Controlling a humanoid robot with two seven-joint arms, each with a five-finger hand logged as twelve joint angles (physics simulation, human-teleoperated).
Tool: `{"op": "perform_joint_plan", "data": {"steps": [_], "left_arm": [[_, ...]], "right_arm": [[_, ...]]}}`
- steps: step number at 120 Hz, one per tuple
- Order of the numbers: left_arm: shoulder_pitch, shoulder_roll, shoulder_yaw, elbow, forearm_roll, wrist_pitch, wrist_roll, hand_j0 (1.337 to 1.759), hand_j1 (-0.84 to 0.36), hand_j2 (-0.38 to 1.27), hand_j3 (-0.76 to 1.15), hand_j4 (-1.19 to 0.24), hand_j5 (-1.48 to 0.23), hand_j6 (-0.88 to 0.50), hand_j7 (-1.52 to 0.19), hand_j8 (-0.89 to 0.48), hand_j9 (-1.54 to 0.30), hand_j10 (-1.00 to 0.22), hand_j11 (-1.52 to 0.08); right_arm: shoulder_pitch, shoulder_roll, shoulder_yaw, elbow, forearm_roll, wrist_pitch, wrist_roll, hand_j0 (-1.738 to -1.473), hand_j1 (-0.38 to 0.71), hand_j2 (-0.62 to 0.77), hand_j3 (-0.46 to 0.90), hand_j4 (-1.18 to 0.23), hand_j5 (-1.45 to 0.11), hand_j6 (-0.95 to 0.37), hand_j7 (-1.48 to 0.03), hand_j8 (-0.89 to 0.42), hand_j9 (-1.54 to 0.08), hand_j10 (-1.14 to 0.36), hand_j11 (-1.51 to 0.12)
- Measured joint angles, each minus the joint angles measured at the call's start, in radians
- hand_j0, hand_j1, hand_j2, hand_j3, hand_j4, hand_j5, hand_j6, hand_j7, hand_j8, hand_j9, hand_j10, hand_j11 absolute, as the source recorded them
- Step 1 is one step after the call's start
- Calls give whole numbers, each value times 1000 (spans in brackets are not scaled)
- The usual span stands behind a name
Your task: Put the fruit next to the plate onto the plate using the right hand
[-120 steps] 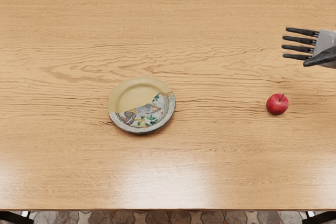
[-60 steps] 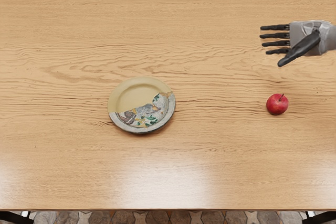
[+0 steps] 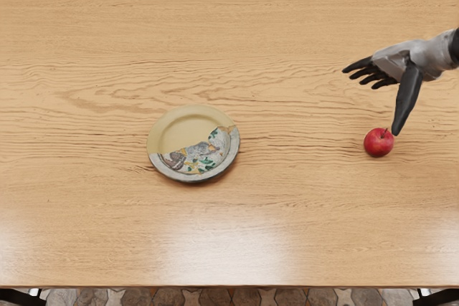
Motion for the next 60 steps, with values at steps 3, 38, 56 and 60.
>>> {"op": "perform_joint_plan", "data": {"steps": [3,38,56,60], "left_arm": [[0,0,0,0,0,0,0,1658,337,2,0,-10,-13,-10,-13,-10,-13,-10,-13],[0,0,0,0,0,0,0,1658,337,2,0,-10,-13,-10,-13,-10,-13,-10,-13],[0,0,0,1,0,0,0,1658,337,2,0,-10,-13,-10,-13,-10,-13,-10,-13],[0,0,0,1,0,0,0,1658,337,2,0,-10,-13,-10,-13,-10,-13,-10,-13]], "right_arm": [[4,-7,-4,32,-17,0,0,-1658,-324,-5,0,-24,-28,-25,-27,-24,-28,-23,-27],[-36,-97,14,238,-192,-158,0,-1658,-252,-16,0,-86,-107,-87,-106,-86,-106,-85,-106],[-114,-59,5,281,-313,-277,0,-1658,-224,-20,0,-110,-137,-112,-137,-111,-137,-109,-137],[-135,-58,3,292,-345,-305,0,-1658,-220,-21,0,-114,-142,-116,-141,-115,-142,-113,-142]]}}
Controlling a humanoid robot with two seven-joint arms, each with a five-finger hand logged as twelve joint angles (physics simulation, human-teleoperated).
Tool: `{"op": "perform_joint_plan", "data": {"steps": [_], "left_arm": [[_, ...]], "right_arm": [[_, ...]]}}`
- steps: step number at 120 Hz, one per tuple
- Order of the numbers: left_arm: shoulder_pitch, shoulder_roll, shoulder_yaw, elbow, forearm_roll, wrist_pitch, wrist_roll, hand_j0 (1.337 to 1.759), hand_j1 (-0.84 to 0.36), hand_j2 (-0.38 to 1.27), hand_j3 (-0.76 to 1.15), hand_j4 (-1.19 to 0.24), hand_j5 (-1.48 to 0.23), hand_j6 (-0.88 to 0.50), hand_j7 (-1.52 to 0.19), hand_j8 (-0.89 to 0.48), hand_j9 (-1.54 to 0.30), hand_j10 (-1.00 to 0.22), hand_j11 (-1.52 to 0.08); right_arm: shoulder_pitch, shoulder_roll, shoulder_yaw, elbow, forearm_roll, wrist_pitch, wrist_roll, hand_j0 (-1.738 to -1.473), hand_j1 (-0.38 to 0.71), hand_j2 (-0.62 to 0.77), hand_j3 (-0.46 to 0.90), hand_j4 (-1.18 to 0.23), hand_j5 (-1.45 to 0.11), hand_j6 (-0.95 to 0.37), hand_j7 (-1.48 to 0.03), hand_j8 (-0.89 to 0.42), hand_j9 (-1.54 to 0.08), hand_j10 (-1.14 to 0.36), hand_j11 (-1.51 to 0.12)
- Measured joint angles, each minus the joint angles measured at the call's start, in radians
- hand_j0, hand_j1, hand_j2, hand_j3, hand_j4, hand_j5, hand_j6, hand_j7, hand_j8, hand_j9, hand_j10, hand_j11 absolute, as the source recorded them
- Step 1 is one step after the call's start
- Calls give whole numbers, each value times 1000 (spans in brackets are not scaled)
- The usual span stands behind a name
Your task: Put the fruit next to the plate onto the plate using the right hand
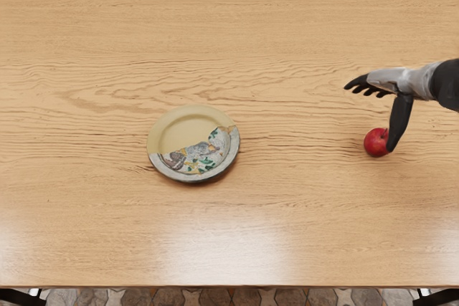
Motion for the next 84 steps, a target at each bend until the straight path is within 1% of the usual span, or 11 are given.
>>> {"op": "perform_joint_plan", "data": {"steps": [19,33,46,65,84], "left_arm": [[0,0,0,0,0,0,0,1658,337,2,0,-10,-13,-10,-13,-10,-13,-10,-13],[0,0,0,0,0,0,0,1658,337,2,0,-10,-13,-10,-13,-10,-13,-10,-13],[0,0,0,0,0,0,0,1658,337,2,0,-10,-13,-10,-13,-10,-13,-10,-13],[0,0,0,0,0,0,0,1658,337,2,0,-10,-13,-10,-13,-10,-13,-10,-13],[0,0,0,0,0,0,0,1658,337,2,0,-10,-13,-10,-13,-10,-13,-10,-13]], "right_arm": [[-59,-34,-6,77,-100,-184,0,-1658,-204,-23,0,-129,-160,-131,-160,-130,-160,-128,-160],[-126,-42,-7,118,-131,-258,0,-1658,-195,-24,0,-137,-171,-140,-170,-138,-170,-136,-170],[-166,-35,-7,131,-145,-292,0,-1658,-159,-29,0,-168,-210,-171,-209,-169,-210,-167,-210],[-183,-27,-7,134,-152,-312,0,-1658,-50,-47,0,-260,-329,-262,-328,-260,-329,-258,-328],[-206,-25,-7,134,-188,-366,0,-1658,9,-56,0,-308,-393,-311,-392,-309,-393,-307,-392]]}}
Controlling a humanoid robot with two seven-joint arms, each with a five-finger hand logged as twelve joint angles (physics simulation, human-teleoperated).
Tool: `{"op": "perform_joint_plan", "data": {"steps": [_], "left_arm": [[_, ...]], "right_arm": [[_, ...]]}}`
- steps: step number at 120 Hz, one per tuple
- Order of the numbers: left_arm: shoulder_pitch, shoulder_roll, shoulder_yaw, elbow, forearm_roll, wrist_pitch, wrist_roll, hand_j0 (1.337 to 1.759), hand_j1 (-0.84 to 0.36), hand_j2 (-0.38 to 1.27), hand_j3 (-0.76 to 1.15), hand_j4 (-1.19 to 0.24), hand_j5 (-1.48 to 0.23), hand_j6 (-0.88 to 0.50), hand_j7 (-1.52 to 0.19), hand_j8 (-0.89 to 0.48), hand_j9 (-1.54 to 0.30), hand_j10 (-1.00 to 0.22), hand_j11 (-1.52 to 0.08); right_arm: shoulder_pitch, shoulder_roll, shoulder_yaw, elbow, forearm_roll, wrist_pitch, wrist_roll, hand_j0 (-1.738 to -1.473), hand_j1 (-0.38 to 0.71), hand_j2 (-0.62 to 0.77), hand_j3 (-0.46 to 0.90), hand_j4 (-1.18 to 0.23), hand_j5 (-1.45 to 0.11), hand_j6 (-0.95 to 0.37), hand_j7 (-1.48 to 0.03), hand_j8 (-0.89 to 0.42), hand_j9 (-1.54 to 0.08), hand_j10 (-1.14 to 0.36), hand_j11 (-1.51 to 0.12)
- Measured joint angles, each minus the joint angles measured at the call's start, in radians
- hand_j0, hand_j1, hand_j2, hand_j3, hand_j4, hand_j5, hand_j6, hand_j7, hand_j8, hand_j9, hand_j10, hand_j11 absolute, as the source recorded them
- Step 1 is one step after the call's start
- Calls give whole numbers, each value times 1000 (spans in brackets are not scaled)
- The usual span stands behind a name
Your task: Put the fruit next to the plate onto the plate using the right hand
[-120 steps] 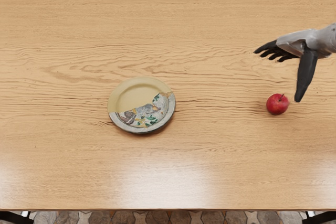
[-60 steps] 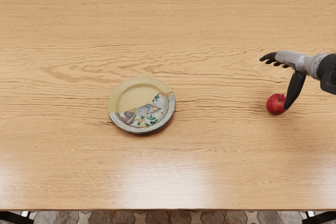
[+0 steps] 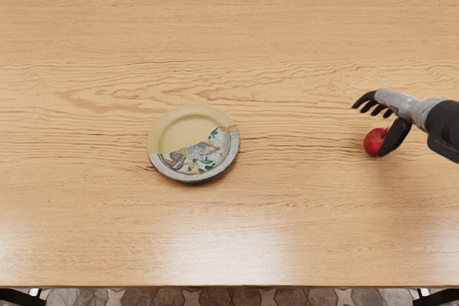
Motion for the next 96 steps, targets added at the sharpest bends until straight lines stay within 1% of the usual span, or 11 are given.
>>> {"op": "perform_joint_plan", "data": {"steps": [23,38,52,82,96], "left_arm": [[0,0,0,0,0,0,0,1658,337,2,0,-10,-13,-10,-13,-10,-13,-10,-13],[0,0,0,0,0,0,0,1658,337,2,0,-10,-13,-10,-13,-10,-13,-10,-13],[0,0,0,0,0,0,0,1658,337,2,0,-10,-13,-10,-13,-10,-13,-10,-13],[0,0,0,0,0,0,0,1658,337,2,0,-10,-13,-10,-13,-10,-13,-10,-13],[0,0,0,0,0,0,0,1658,337,2,0,-10,-13,-10,-13,-10,-13,-10,-13]], "right_arm": [[-53,8,0,-27,-50,-51,0,-1658,35,-59,0,-330,-421,-332,-420,-330,-421,-329,-421],[-63,92,0,-96,-67,-76,0,-1658,38,-60,0,-332,-425,-334,-424,-333,-425,-331,-424],[-87,119,0,-133,-72,-85,0,-1658,38,-60,0,-331,-424,-333,-423,-332,-424,-330,-424],[-112,127,0,-156,-74,-108,0,-1658,40,-60,0,-332,-426,-334,-425,-333,-426,-332,-426],[-114,126,-1,-159,-74,-121,0,-1658,81,-67,0,-366,-471,-368,-470,-367,-470,-366,-470]]}}
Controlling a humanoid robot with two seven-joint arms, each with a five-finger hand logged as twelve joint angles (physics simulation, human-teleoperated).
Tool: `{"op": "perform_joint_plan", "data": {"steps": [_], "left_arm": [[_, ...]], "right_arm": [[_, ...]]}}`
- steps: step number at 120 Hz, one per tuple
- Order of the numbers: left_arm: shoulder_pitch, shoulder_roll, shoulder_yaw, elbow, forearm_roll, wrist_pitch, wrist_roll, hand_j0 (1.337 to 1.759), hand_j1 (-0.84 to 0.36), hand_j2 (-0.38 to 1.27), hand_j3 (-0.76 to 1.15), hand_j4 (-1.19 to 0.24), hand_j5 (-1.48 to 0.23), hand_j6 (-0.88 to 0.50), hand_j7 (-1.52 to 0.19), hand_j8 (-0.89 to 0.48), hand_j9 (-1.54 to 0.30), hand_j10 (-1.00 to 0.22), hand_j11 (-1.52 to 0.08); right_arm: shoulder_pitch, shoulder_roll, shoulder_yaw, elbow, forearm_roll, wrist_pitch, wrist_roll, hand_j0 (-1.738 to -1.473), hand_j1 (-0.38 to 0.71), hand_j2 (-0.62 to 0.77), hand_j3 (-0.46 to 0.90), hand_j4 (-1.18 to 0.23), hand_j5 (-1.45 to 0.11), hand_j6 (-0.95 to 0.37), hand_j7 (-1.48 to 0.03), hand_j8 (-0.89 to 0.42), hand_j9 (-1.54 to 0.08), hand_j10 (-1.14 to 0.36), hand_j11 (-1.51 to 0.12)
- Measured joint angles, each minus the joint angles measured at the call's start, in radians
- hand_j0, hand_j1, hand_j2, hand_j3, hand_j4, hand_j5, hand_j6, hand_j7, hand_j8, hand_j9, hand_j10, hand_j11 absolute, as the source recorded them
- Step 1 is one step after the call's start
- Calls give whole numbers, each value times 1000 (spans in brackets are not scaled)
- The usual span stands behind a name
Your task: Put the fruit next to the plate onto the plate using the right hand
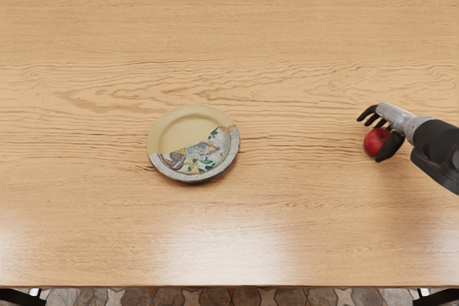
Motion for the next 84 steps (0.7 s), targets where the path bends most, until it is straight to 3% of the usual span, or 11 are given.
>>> {"op": "perform_joint_plan", "data": {"steps": [22,41,84], "left_arm": [[0,0,0,0,0,0,0,1658,337,2,0,-10,-13,-10,-13,-10,-13,-10,-13],[0,0,0,0,0,0,0,1658,337,2,0,-10,-13,-10,-13,-10,-13,-10,-13],[0,0,0,0,0,0,0,1658,337,2,0,-10,-13,-10,-13,-10,-13,-10,-13]], "right_arm": [[-17,0,0,-1,0,-26,0,-1658,160,-80,0,-432,-556,-433,-555,-431,-556,-431,-556],[-28,0,3,0,-2,-39,0,-1653,187,-33,-1,-529,-679,-465,-679,-381,-688,-523,-689],[-34,0,35,1,16,-52,-1,-1649,194,260,2,-728,-1032,-479,-982,-366,-1027,-520,-1031]]}}
